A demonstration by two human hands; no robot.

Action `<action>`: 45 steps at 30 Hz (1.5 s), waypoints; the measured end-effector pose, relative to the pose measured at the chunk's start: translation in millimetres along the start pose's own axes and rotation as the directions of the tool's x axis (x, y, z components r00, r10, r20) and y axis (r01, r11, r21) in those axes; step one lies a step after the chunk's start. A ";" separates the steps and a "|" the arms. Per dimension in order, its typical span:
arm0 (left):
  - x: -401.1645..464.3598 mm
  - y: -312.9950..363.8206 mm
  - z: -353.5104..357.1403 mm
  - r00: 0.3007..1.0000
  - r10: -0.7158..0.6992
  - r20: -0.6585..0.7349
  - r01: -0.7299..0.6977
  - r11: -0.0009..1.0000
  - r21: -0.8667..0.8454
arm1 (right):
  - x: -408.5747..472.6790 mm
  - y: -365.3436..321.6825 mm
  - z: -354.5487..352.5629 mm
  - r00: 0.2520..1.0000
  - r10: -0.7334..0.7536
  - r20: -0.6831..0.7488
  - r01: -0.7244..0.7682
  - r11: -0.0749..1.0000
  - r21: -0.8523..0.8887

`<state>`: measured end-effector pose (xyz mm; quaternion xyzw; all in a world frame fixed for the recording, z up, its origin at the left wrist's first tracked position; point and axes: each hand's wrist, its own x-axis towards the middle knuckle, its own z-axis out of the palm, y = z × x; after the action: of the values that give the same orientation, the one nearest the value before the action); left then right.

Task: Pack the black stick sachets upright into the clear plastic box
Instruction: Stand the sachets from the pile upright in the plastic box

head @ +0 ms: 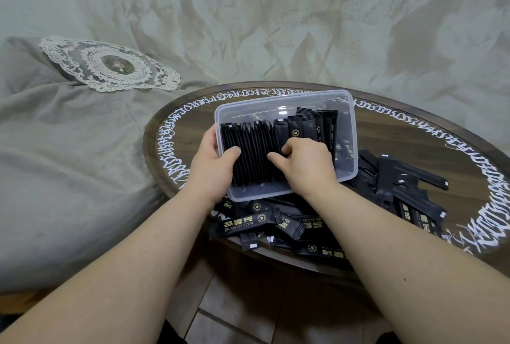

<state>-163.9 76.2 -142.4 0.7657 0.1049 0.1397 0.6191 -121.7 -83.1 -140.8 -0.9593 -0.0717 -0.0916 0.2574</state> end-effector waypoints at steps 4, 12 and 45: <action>-1.4 1.8 0.6 1.000 0.011 0.000 -0.011 1.000 -0.003 | 2.2 4.8 -6.5 0.998 0.065 -0.023 -0.065 0.998 -0.011; -1.6 1.9 -0.5 1.000 0.011 -0.003 -0.011 1.000 0.023 | -2.0 12.8 -9.2 0.995 0.046 -0.093 -0.038 0.996 0.084; 2.3 -4.8 -3.0 0.999 0.019 0.042 -0.019 1.000 -0.005 | -0.2 -0.6 -4.2 0.999 0.037 0.008 -0.038 0.991 0.125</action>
<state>-162.7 80.7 -146.3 0.7681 0.0842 0.1297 0.6213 -122.6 -84.7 -137.0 -0.9427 -0.0599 -0.0793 0.3184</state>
